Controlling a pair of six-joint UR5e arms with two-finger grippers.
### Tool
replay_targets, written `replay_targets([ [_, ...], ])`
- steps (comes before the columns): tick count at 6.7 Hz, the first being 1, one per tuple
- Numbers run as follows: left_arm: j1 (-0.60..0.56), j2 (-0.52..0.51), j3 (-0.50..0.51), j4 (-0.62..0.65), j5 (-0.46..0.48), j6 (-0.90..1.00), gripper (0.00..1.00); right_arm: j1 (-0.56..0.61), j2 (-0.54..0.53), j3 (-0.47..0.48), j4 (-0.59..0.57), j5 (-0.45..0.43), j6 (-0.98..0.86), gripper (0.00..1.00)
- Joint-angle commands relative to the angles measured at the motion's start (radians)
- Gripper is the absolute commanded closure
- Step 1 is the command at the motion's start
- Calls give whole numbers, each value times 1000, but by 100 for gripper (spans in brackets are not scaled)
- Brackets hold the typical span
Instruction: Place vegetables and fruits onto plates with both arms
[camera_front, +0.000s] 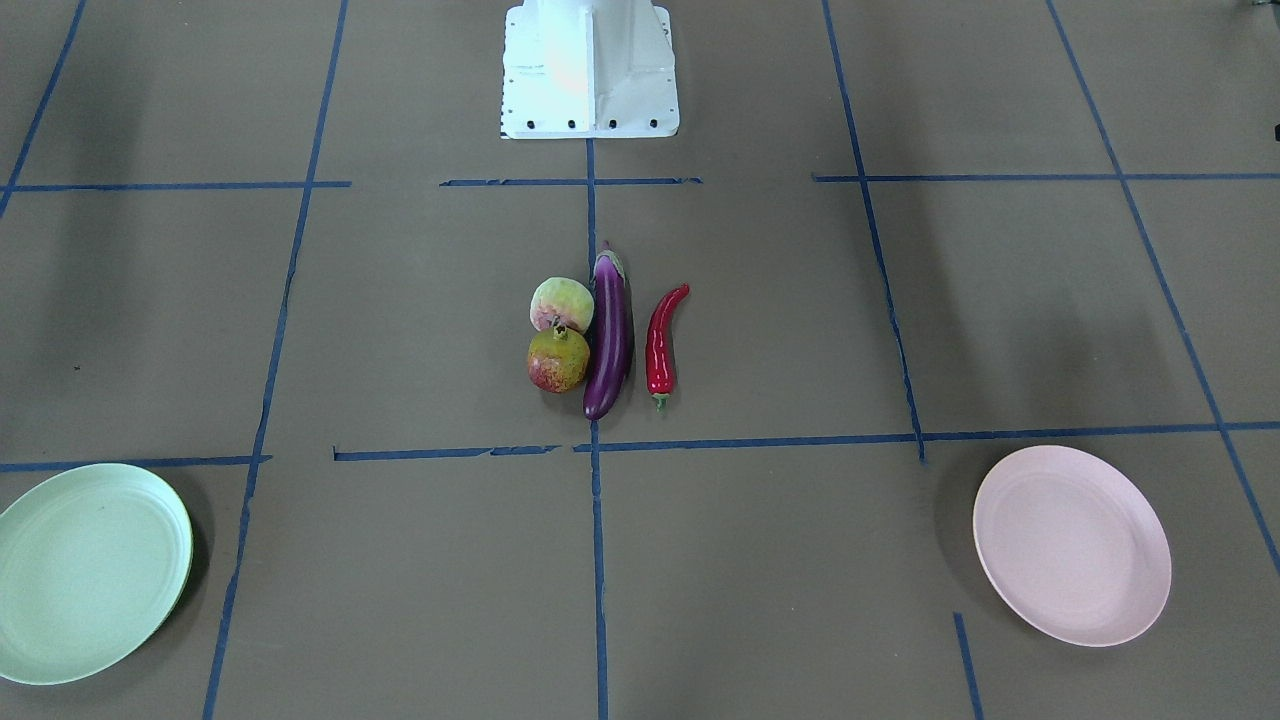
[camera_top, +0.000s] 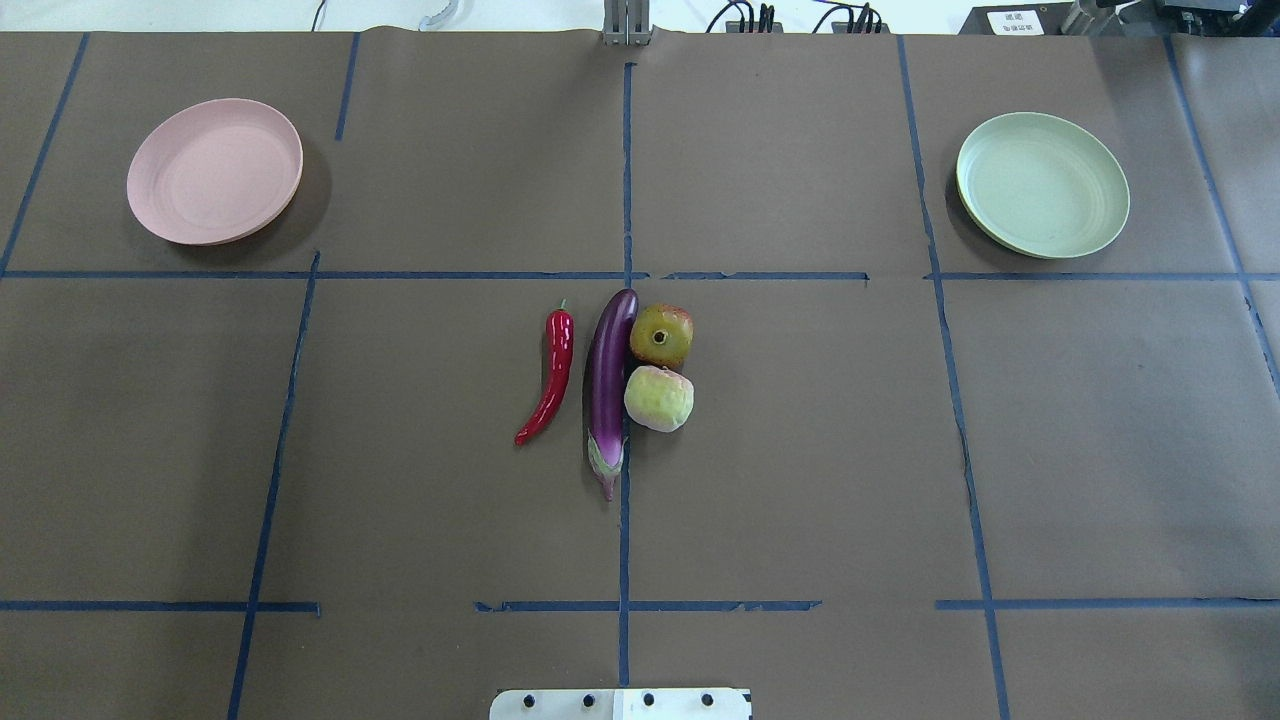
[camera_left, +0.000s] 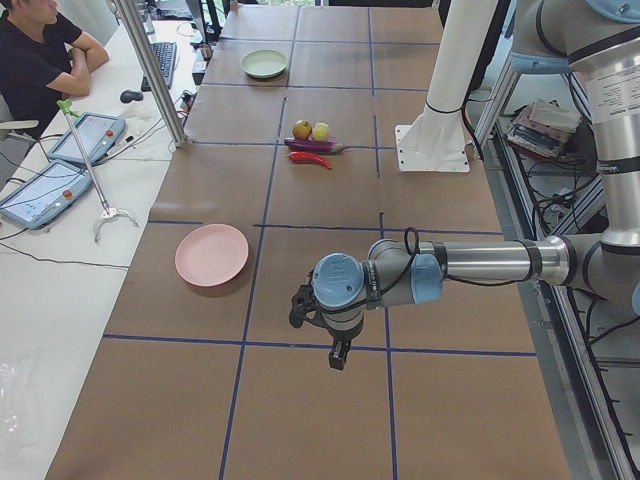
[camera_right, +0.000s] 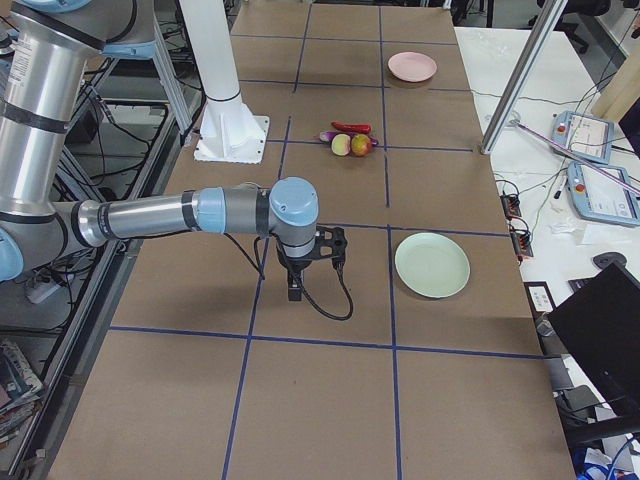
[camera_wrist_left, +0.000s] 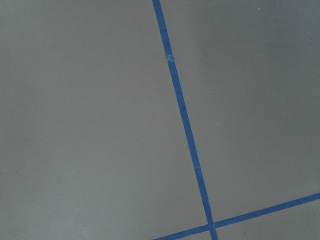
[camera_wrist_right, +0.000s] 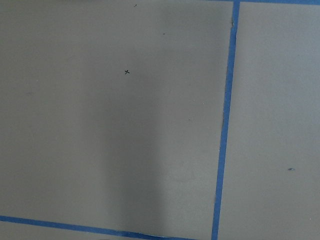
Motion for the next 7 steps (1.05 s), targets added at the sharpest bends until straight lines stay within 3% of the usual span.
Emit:
replay_targets([
  [1,0,-3,-6,0,0,-2,0,-23,69,1,0,8,35,0],
  [6,1,-3,-30,-21,-54,-6,0,-399,490,1,1,-14,639,0],
  [7,1,-3,-43,-22,-54,-7,0,-485,582,1,1,-72,775,0],
])
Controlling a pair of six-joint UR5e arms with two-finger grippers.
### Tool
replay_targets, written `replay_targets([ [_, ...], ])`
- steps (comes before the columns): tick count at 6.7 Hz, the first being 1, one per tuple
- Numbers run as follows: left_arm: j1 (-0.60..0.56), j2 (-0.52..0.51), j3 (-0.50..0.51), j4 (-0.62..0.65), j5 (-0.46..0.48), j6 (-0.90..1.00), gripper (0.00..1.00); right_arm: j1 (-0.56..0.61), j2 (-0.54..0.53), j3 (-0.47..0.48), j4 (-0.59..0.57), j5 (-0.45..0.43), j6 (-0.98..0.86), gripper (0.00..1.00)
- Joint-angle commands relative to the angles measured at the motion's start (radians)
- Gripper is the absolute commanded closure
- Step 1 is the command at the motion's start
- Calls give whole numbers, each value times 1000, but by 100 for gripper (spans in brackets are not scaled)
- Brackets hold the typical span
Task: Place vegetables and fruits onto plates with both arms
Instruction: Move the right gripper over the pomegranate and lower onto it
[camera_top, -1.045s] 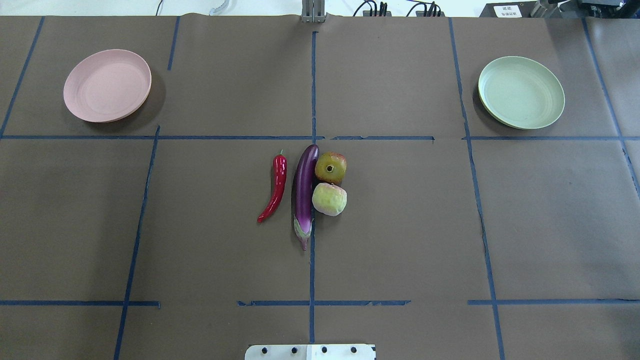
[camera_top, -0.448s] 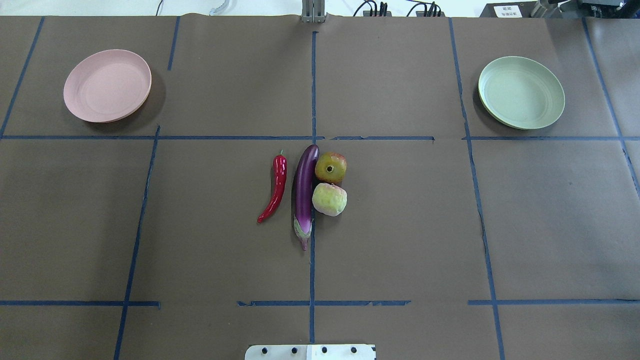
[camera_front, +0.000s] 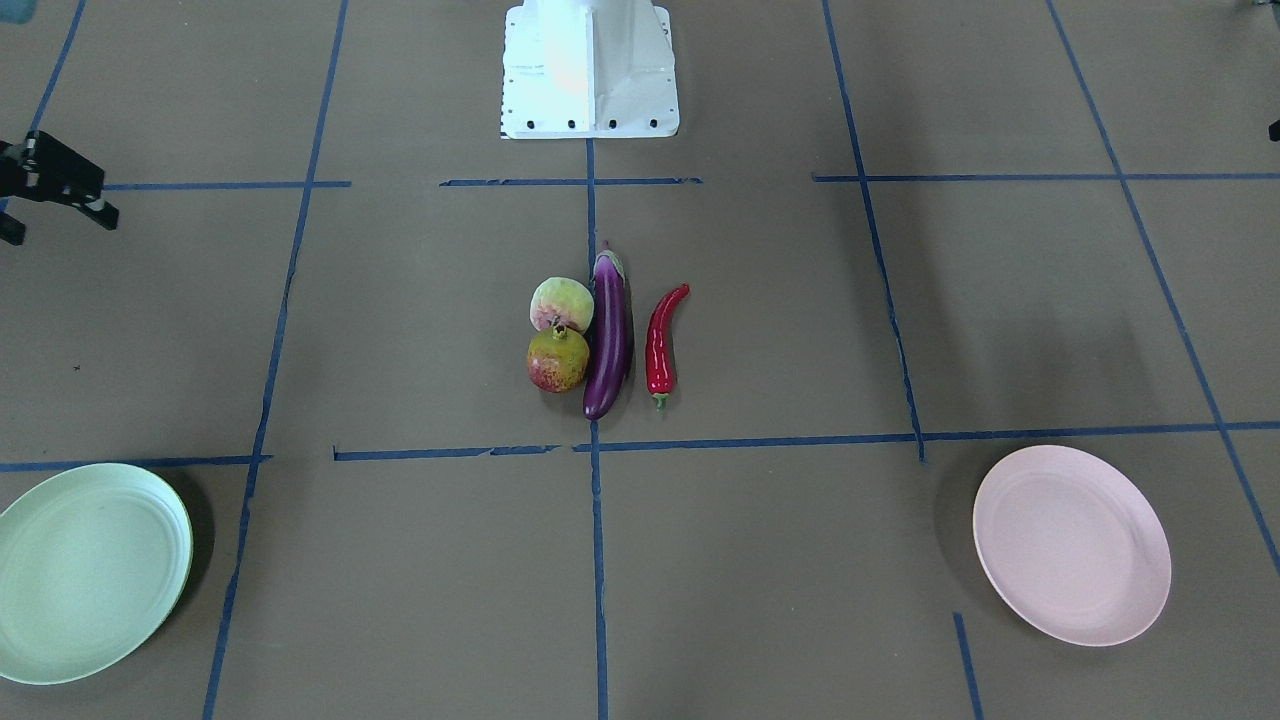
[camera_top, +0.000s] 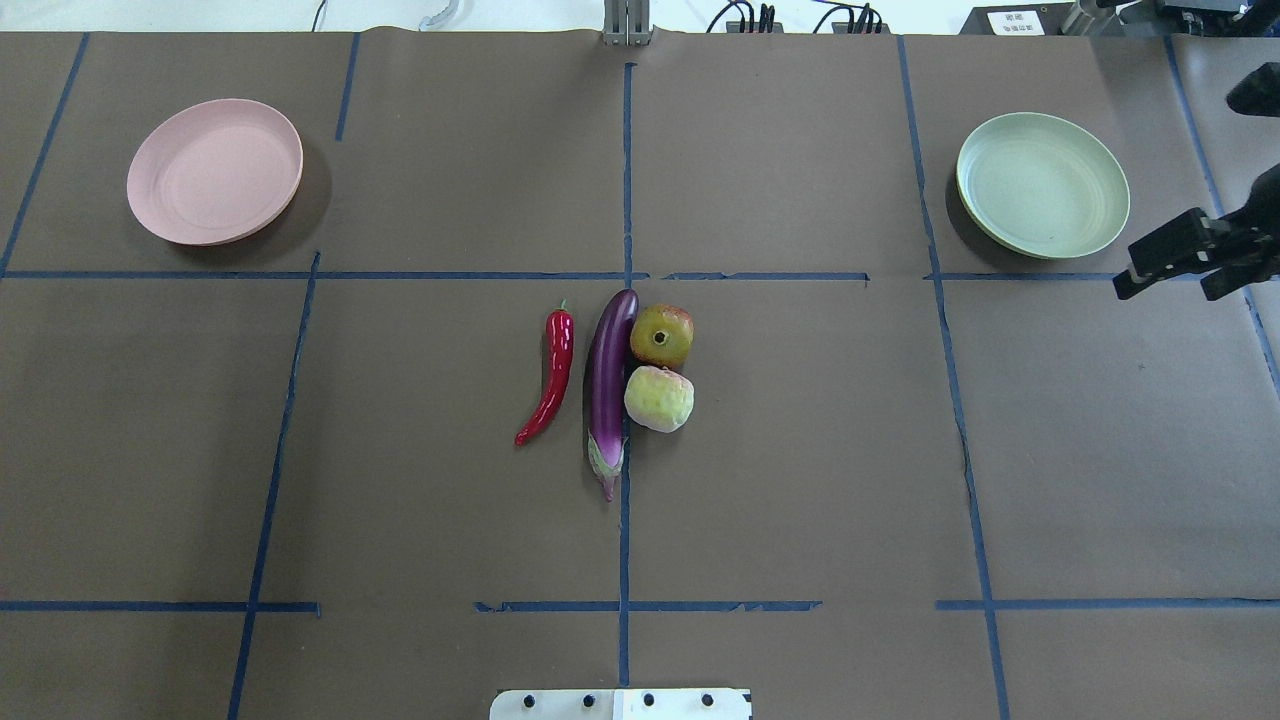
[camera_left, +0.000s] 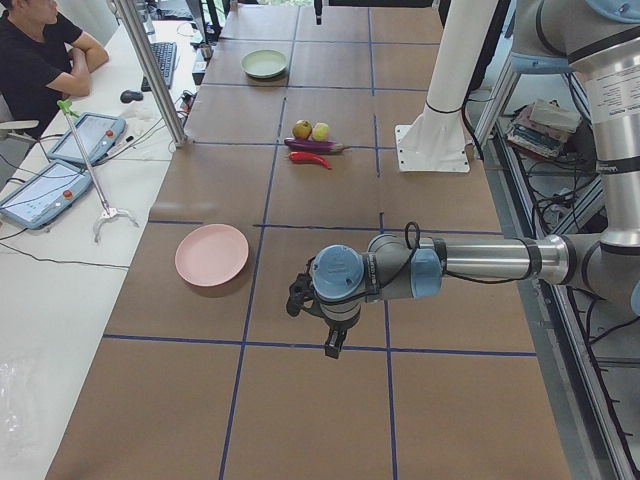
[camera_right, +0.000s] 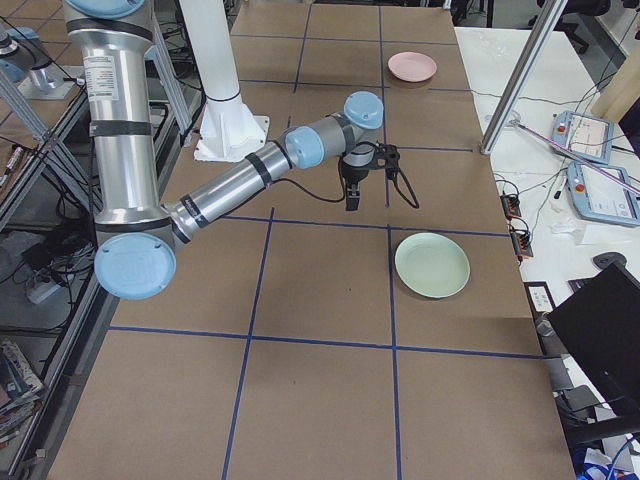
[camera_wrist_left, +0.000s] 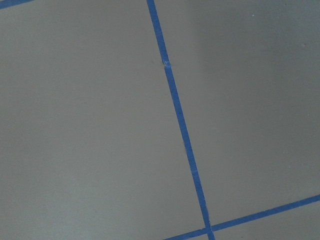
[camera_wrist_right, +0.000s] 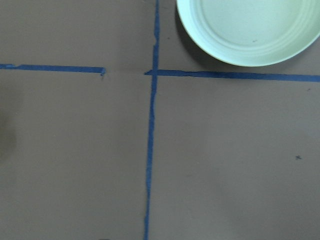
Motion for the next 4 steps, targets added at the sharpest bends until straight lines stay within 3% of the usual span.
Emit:
replay_targets([
  [1,0,0,-13,-5,-4,-3,0,-204,186,-1,0,-120,304,0],
  [2,2,0,-13,-10,-3,-3,0,-322,278,-19,0,-212,425,0],
  [3,2,-1,-13,-10,-3,-2,0,-399,405,-101,0,-318,525,0],
  [4,0,-1,-15,-12,-4,-2,0,-434,516,-205,0,-367,591,0],
])
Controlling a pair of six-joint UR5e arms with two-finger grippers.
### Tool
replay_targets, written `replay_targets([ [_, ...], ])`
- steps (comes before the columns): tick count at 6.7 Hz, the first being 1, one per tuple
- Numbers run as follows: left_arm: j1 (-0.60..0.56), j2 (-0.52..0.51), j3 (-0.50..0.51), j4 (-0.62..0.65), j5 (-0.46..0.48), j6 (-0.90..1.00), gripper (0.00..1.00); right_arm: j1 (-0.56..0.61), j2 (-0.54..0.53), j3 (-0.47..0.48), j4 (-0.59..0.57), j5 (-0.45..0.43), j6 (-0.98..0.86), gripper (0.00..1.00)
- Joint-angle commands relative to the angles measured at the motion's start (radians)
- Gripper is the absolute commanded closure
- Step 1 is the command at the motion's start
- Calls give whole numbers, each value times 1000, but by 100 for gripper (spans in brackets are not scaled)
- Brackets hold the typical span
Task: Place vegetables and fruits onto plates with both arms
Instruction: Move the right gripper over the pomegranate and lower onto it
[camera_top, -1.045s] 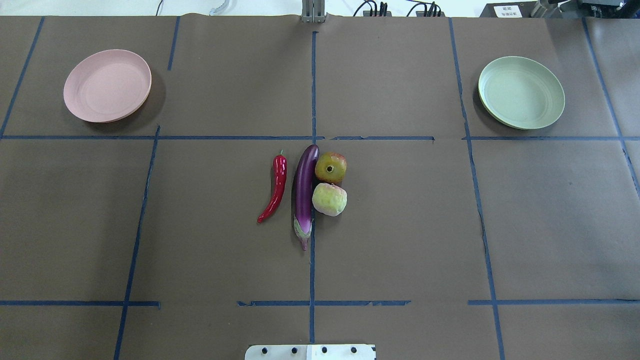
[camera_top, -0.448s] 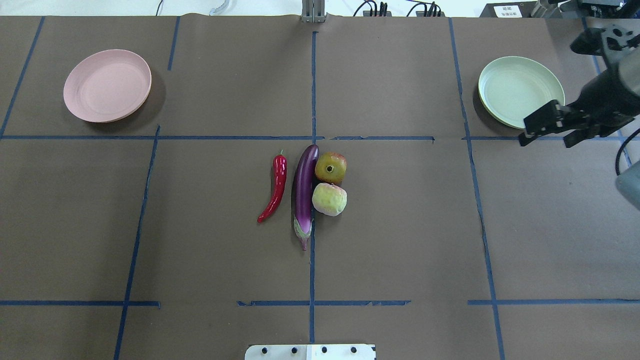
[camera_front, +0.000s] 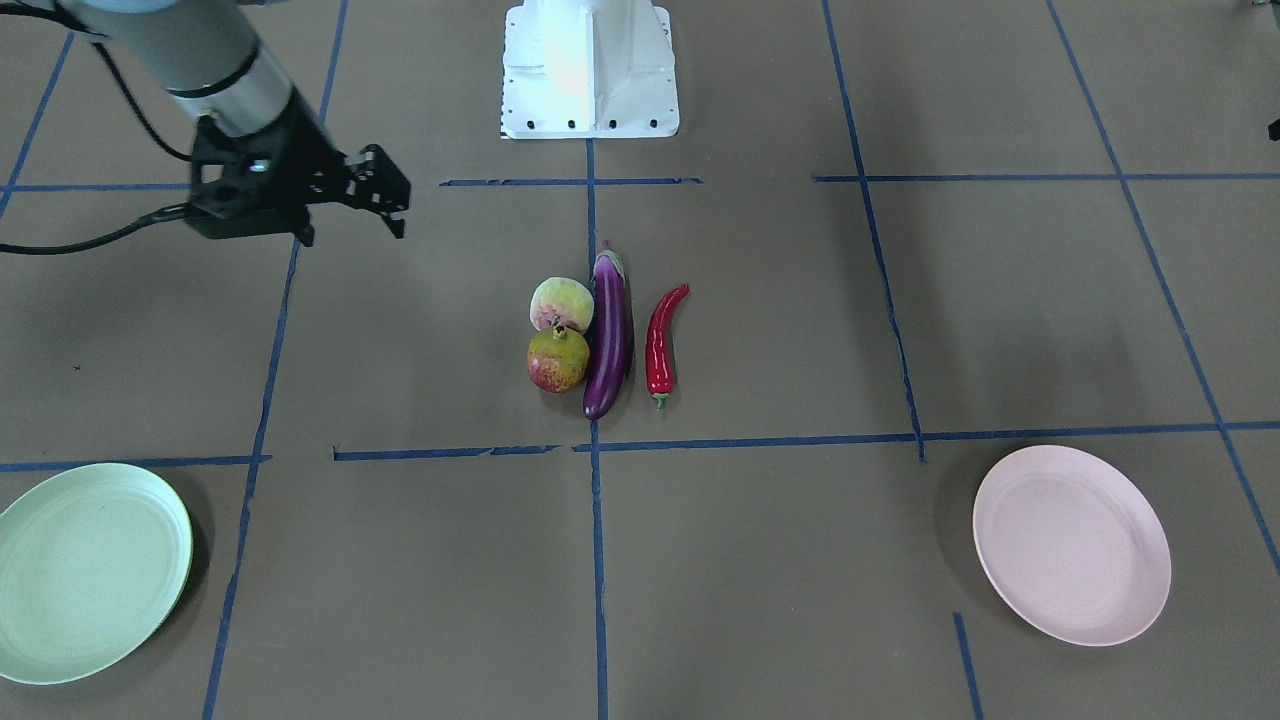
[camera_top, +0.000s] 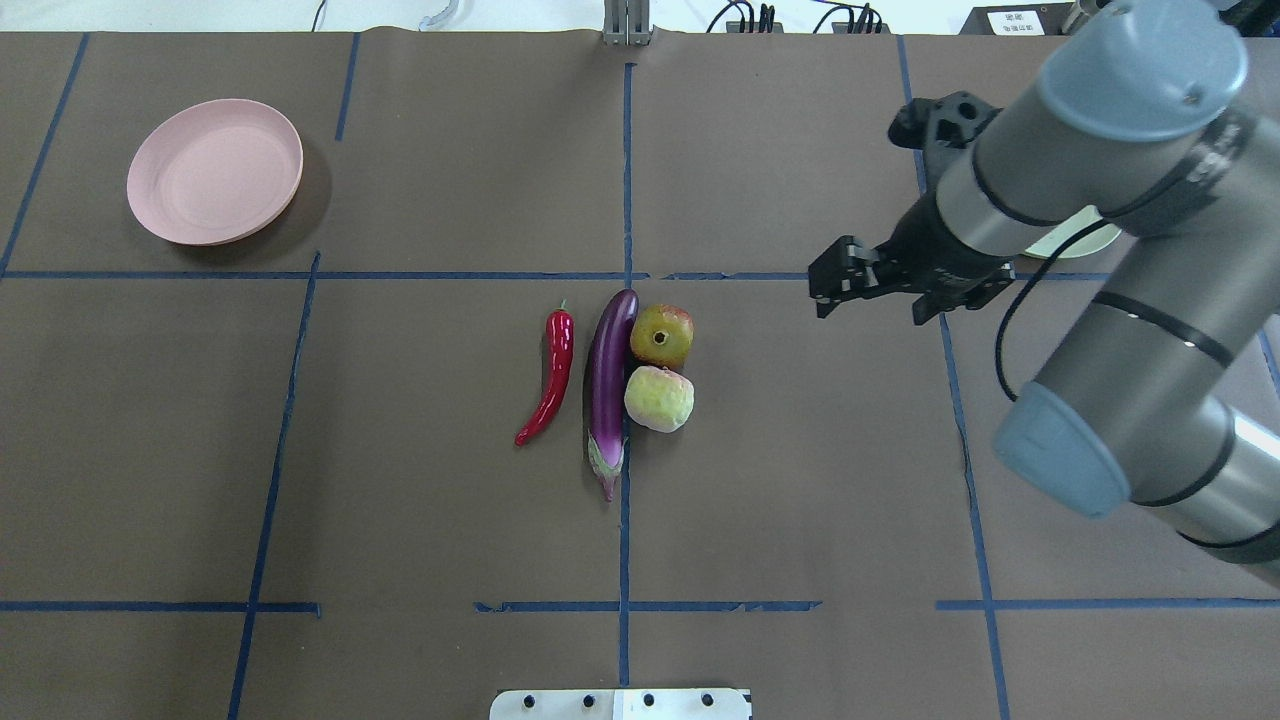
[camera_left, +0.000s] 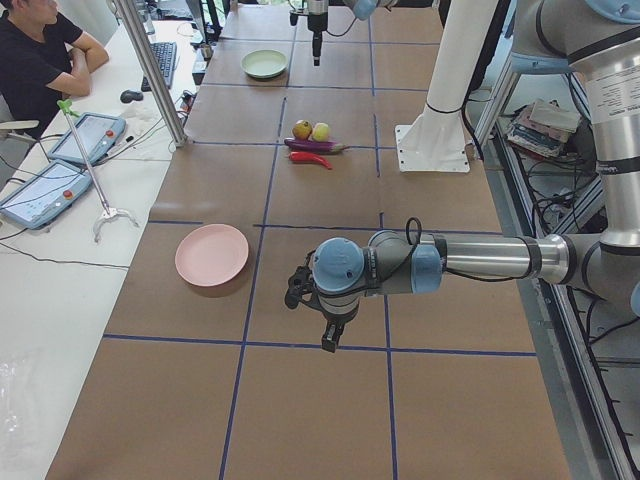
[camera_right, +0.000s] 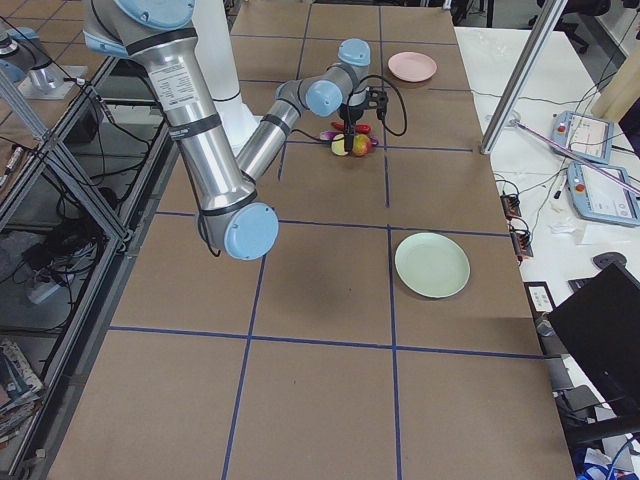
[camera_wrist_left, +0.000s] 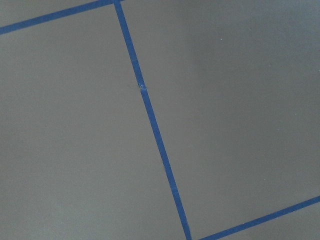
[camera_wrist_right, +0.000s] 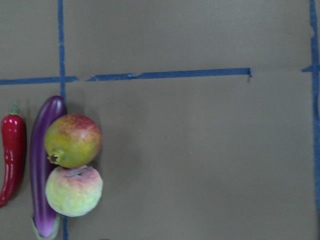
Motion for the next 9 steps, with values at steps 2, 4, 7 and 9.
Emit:
replay_targets([
  [2,1,1,0,-12,-1,0,0,-93,252,-272,47,-166,146,0],
  [4,1,1,-1,-14,-1,0,0,-157,306,-456,176,-289,170,1],
  [7,1,1,-1,-14,-12,-1,0,-212,343,-553,184,-381,94,3],
  [9,0,1,0,-14,-12,-1,0,-241,330,-564,184,-406,87,3],
])
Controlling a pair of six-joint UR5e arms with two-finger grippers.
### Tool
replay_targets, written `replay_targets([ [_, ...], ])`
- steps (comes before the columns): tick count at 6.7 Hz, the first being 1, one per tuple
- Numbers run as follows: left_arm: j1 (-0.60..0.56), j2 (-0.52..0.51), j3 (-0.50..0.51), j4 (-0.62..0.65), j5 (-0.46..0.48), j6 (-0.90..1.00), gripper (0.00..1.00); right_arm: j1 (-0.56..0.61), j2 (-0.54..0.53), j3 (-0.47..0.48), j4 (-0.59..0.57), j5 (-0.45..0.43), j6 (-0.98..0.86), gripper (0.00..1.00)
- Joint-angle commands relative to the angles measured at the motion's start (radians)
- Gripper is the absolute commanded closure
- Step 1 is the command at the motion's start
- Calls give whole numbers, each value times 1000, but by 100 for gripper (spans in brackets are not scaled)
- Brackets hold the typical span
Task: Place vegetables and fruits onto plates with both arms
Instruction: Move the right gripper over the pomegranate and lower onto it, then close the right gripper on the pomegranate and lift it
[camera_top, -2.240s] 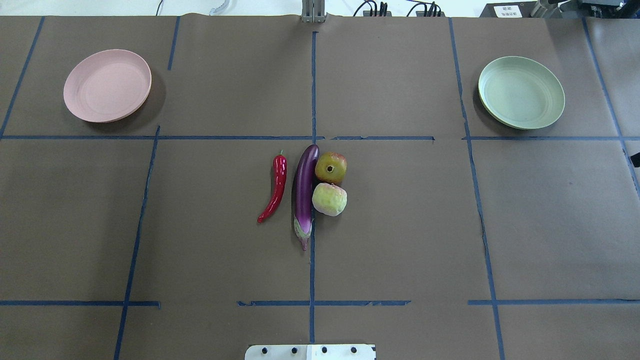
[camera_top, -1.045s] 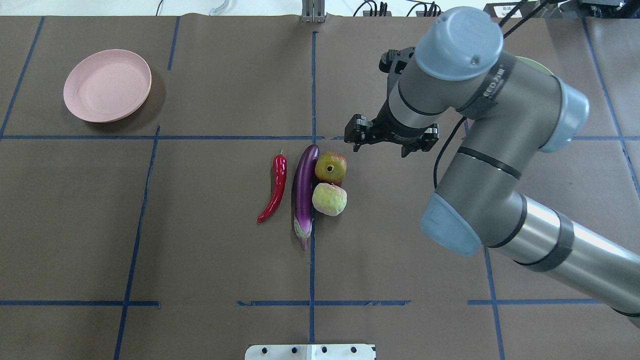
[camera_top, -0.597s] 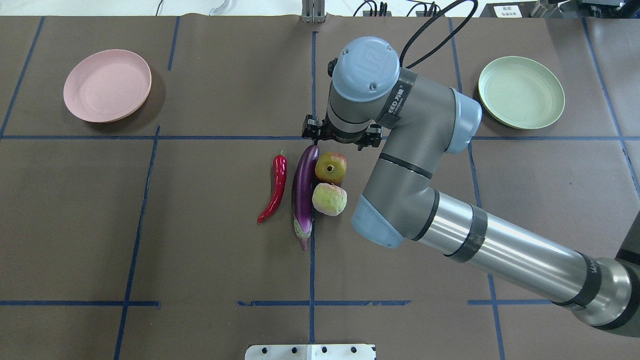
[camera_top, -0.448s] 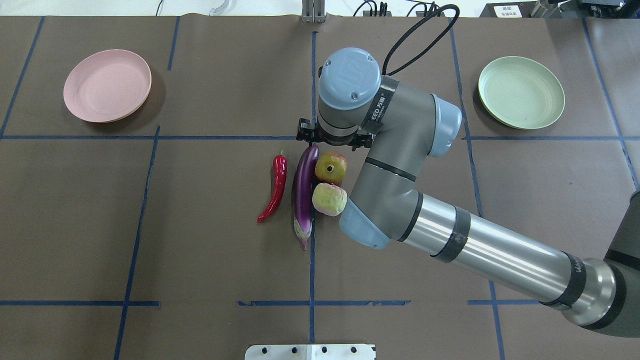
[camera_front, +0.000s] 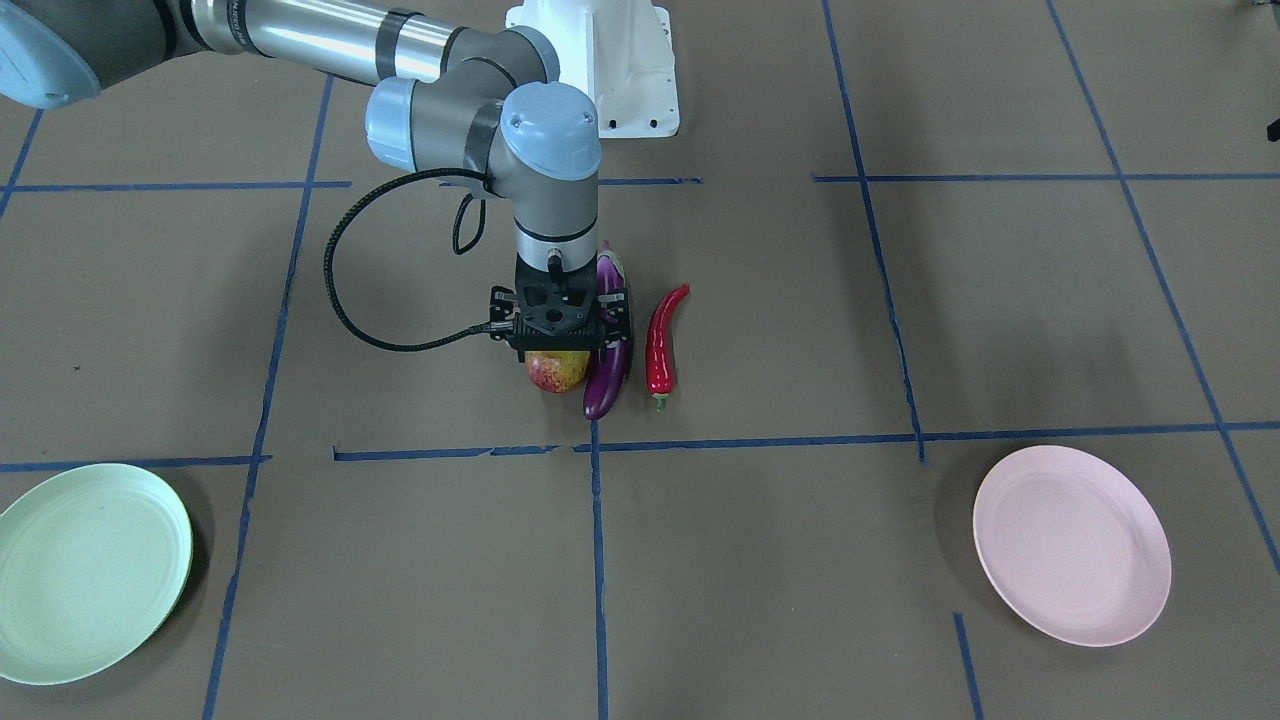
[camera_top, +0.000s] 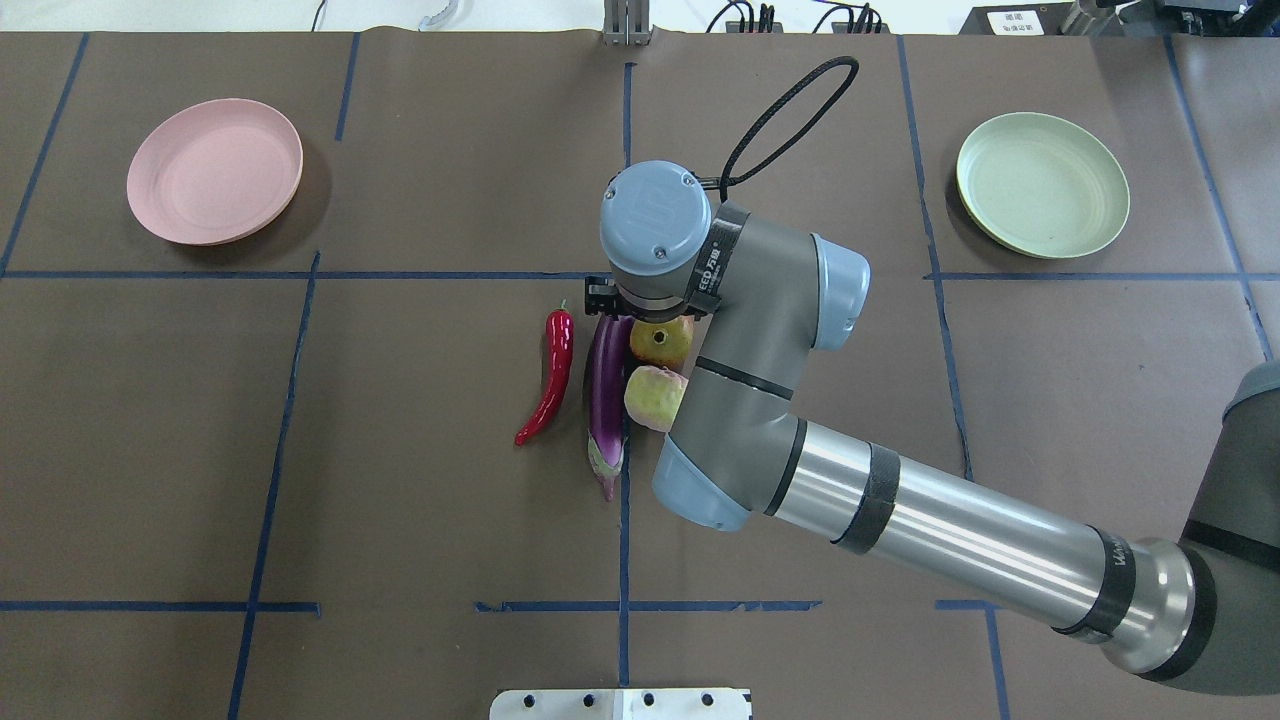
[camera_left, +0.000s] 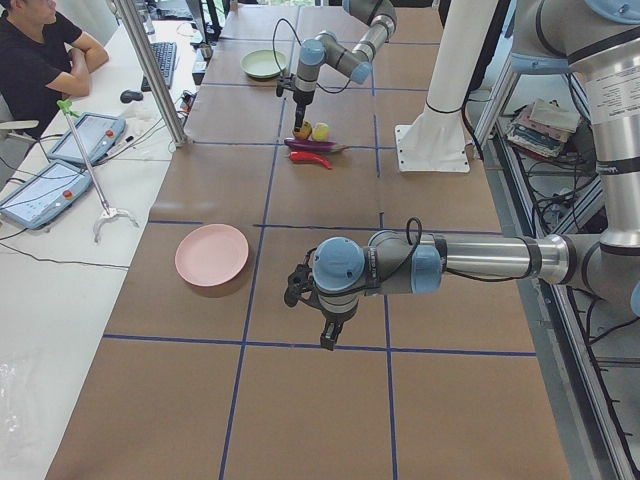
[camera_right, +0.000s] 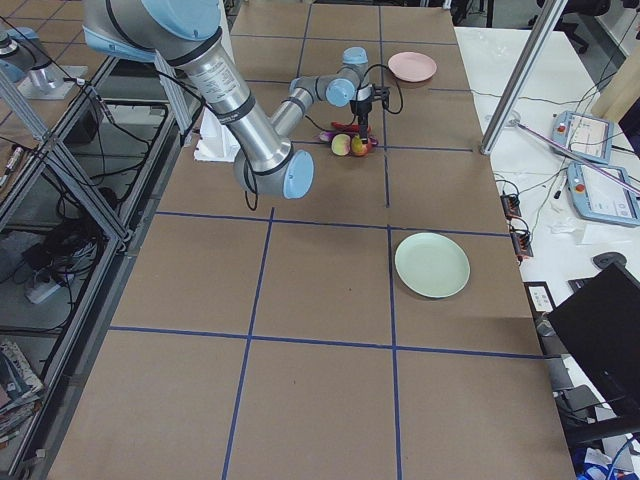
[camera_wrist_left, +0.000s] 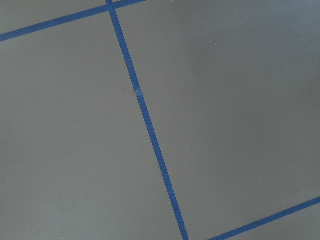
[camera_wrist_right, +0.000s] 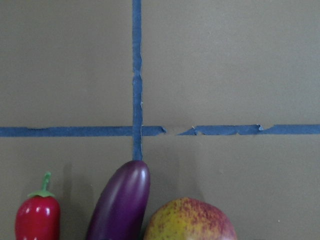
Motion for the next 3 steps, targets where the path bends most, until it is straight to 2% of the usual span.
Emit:
replay_targets([
  [1,0,0,0,0,0,0,0,-21,-7,-20,2,-32,-5,4],
  [2,0,0,0,0,-2,0,0,-22,-5,-32,3,-34,-7,3],
  [3,0,0,0,0,-2,0,0,-22,-2,-34,3,-37,-2,18],
])
